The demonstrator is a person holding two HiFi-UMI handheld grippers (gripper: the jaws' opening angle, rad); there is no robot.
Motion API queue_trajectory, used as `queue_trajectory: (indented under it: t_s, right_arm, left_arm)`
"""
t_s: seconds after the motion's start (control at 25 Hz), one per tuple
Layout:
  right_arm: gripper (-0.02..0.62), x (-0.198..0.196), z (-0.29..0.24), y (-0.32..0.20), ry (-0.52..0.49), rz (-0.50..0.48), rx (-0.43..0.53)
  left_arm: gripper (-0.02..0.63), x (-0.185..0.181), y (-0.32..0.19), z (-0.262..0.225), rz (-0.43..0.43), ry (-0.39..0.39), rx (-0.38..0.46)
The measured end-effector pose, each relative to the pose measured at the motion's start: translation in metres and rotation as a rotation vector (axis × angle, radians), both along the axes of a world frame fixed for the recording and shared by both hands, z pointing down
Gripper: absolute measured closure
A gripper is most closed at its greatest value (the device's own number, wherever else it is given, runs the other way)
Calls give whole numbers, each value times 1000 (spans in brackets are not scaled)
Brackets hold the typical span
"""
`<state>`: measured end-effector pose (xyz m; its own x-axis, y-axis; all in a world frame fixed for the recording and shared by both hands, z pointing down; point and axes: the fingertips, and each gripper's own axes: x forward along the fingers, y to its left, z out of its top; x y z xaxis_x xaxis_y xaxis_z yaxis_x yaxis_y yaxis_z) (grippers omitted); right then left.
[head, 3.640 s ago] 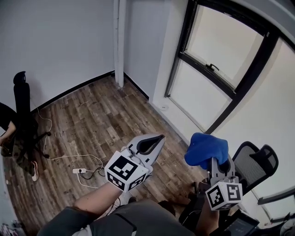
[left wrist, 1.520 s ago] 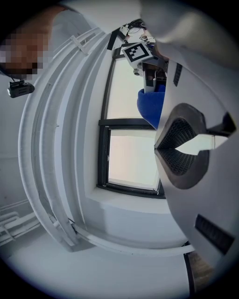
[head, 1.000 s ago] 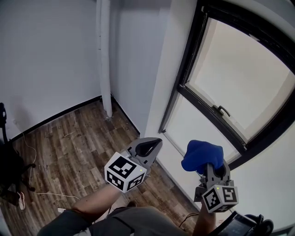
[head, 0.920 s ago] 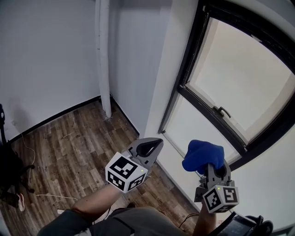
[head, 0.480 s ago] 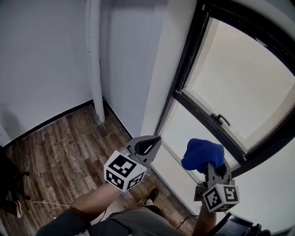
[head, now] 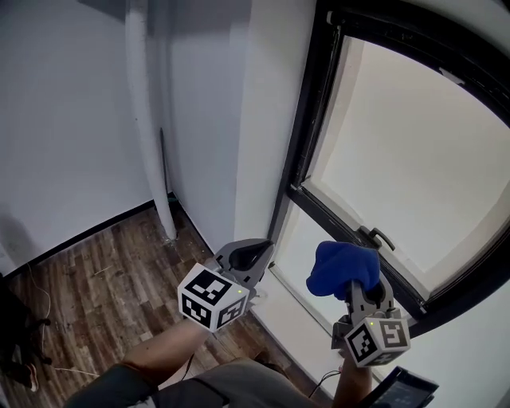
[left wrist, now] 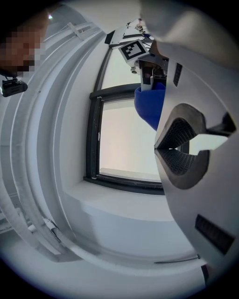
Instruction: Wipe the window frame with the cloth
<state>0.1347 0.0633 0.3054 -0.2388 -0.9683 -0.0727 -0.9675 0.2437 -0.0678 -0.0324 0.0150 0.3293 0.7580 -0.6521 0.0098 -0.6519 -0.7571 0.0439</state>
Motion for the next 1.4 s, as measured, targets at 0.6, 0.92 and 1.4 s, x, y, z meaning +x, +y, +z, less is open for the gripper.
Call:
queue_trajectory:
  t_s: [0.6,0.92,1.4]
  right_arm:
    - [479,42,-62,-154,65,-160,77]
    - [478,23,-125,-215,118,-183,176]
    - [479,-7,-250,-326,185,-109,366]
  left_arm:
    - [598,69,-140,-72,-90,28,92]
    - [598,66,-200,-142,-93,76,195]
    - [598,62,-306,-251,-23,176,338]
